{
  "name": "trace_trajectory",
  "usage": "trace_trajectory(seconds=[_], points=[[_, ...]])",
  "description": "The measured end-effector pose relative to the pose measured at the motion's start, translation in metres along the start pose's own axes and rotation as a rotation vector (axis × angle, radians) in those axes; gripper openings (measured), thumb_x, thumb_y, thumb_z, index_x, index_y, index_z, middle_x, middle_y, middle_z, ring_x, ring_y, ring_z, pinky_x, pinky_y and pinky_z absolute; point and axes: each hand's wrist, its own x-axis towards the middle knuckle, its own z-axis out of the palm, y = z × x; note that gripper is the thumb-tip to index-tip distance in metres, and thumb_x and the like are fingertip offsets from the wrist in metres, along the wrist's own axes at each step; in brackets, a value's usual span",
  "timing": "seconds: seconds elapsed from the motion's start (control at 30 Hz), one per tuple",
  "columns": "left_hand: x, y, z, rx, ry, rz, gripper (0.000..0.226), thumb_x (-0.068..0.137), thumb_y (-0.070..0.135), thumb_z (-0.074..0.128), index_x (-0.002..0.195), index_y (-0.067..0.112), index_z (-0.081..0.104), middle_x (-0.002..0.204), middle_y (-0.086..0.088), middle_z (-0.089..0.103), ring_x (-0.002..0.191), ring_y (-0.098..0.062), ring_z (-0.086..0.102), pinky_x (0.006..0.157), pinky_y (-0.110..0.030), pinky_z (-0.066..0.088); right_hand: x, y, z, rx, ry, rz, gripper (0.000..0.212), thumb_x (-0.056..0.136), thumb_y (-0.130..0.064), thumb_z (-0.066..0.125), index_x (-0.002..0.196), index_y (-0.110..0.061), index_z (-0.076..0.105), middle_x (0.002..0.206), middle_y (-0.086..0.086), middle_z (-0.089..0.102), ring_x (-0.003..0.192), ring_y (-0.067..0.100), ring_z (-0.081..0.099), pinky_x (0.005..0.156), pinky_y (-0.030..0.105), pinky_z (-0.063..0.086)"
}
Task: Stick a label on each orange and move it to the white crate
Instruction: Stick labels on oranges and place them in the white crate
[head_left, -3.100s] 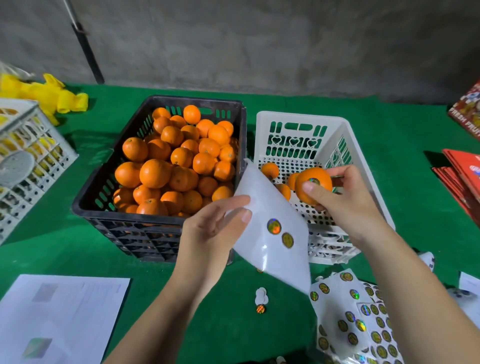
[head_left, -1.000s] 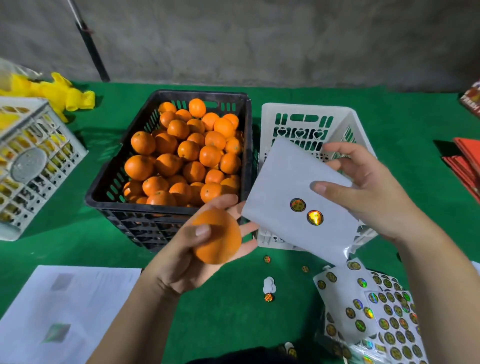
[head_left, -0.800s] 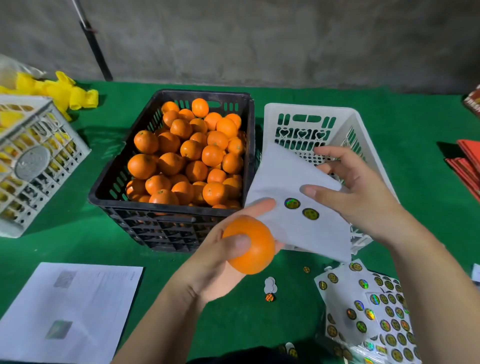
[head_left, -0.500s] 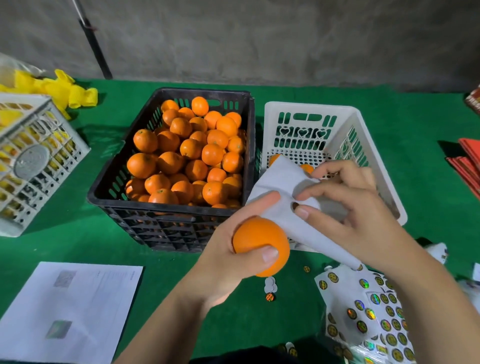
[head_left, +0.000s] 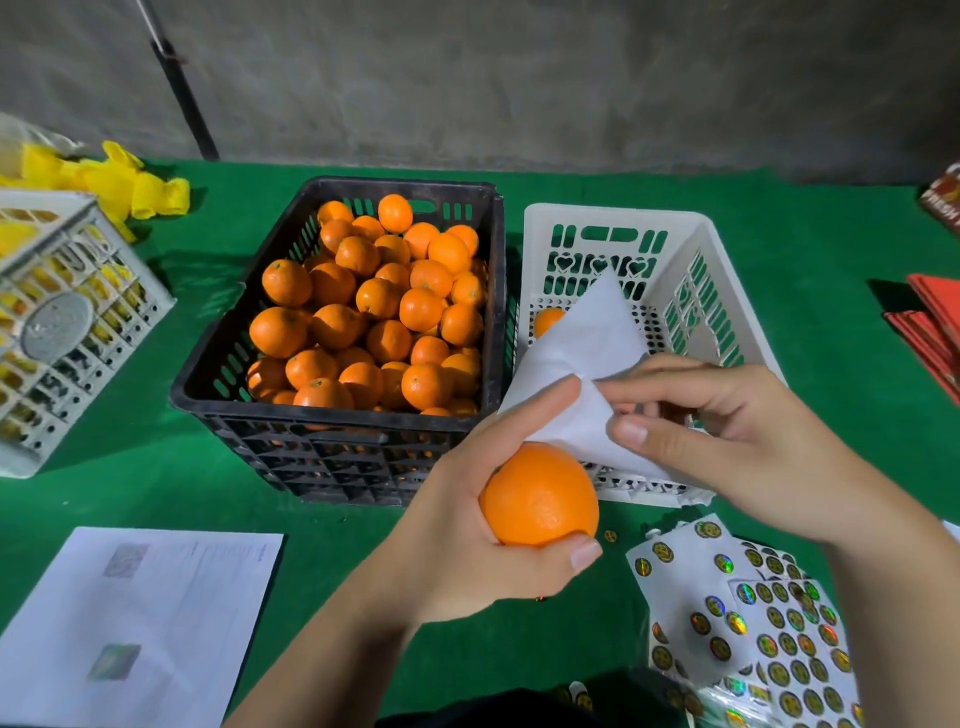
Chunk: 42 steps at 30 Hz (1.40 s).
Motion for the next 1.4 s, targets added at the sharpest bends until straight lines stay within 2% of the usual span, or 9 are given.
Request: trace_trajectory(seconds=[0.2, 0.3, 0.37, 0.5, 0.6, 0.8, 1.17, 1.3, 1.4], points=[[-0.001, 0.001, 0.002, 0.008, 0.017, 0.002, 0.094, 0.076, 0.043, 0.085, 0.154, 0.061, 0.036, 0.151, 0.014, 0.05, 0.119, -0.01, 0.066, 0.085, -0.019, 0.056, -0.003, 0.0, 0.014, 0.101, 0.105, 0.074, 0.023, 0.088, -0.035, 0.074, 0.11, -0.036, 0.081, 0.095, 0.033, 0.065, 0.071, 0.04, 0.058, 0.067, 0.033, 0.046], [-0.002, 0.0, 0.002, 0.017, 0.019, 0.008, 0.095, 0.076, 0.042, 0.086, 0.154, 0.061, 0.036, 0.151, 0.011, 0.051, 0.117, -0.01, 0.067, 0.084, -0.019, 0.056, -0.005, 0.005, 0.016, 0.238, 0.124, 0.14, 0.027, 0.085, -0.035, 0.075, 0.11, -0.029, 0.082, 0.108, 0.039, 0.065, 0.097, 0.06, 0.062, 0.08, 0.053, 0.046], [-0.001, 0.0, 0.002, 0.02, 0.014, 0.012, 0.095, 0.077, 0.041, 0.086, 0.154, 0.062, 0.035, 0.153, 0.015, 0.049, 0.117, -0.01, 0.067, 0.084, -0.018, 0.056, -0.005, 0.01, 0.017, 0.349, 0.133, 0.174, 0.033, 0.081, -0.036, 0.079, 0.111, -0.024, 0.082, 0.113, 0.026, 0.074, 0.11, 0.055, 0.064, 0.094, 0.066, 0.05], [0.001, 0.0, 0.003, 0.047, 0.021, 0.041, 0.095, 0.076, 0.044, 0.085, 0.155, 0.061, 0.034, 0.154, 0.022, 0.045, 0.119, -0.009, 0.065, 0.084, -0.017, 0.055, -0.001, 0.014, 0.016, 0.559, 0.114, 0.212, 0.052, 0.068, -0.048, 0.093, 0.106, -0.014, 0.083, 0.116, 0.016, 0.077, 0.106, 0.03, 0.075, 0.091, 0.04, 0.062], [0.002, -0.002, 0.001, 0.081, 0.036, 0.056, 0.094, 0.076, 0.046, 0.084, 0.155, 0.061, 0.034, 0.156, 0.027, 0.042, 0.12, -0.005, 0.064, 0.082, -0.015, 0.055, 0.001, 0.021, 0.017, 0.553, 0.185, 0.222, 0.039, 0.073, -0.039, 0.09, 0.101, -0.013, 0.083, 0.112, 0.02, 0.077, 0.096, 0.031, 0.072, 0.088, 0.044, 0.06], [0.006, -0.005, 0.005, 0.067, 0.134, -0.01, 0.092, 0.076, 0.051, 0.082, 0.152, 0.066, 0.033, 0.158, 0.045, 0.028, 0.136, 0.01, 0.047, 0.091, -0.006, 0.048, 0.006, 0.016, 0.019, 0.017, 0.504, -0.014, 0.011, 0.087, -0.025, 0.076, 0.095, -0.03, 0.081, 0.099, -0.011, 0.08, 0.092, 0.007, 0.075, 0.084, 0.018, 0.057], [0.011, -0.012, 0.019, 0.007, 0.213, -0.175, 0.093, 0.069, 0.061, 0.084, 0.146, 0.073, 0.033, 0.151, 0.04, 0.039, 0.132, 0.003, 0.053, 0.101, -0.022, 0.048, 0.001, 0.0, 0.043, -0.022, 0.493, -0.15, 0.012, 0.094, -0.015, 0.073, 0.1, -0.024, 0.076, 0.096, -0.008, 0.075, 0.091, 0.012, 0.07, 0.08, 0.019, 0.053], [0.014, -0.013, 0.025, -0.041, 0.234, -0.198, 0.095, 0.071, 0.055, 0.087, 0.15, 0.067, 0.036, 0.148, 0.023, 0.054, 0.128, 0.001, 0.06, 0.104, -0.03, 0.052, -0.004, -0.004, 0.063, 0.137, 0.417, -0.101, 0.01, 0.093, -0.02, 0.072, 0.101, -0.02, 0.077, 0.093, -0.001, 0.077, 0.085, 0.015, 0.073, 0.076, 0.022, 0.059], [0.015, -0.014, 0.026, -0.104, 0.239, -0.211, 0.1, 0.07, 0.054, 0.089, 0.155, 0.057, 0.037, 0.134, 0.027, 0.064, 0.122, 0.002, 0.065, 0.096, -0.024, 0.057, -0.004, -0.002, 0.069, 0.295, 0.461, -0.014, 0.01, 0.091, -0.019, 0.07, 0.097, -0.018, 0.078, 0.084, 0.006, 0.077, 0.075, 0.012, 0.072, 0.069, 0.021, 0.059]])
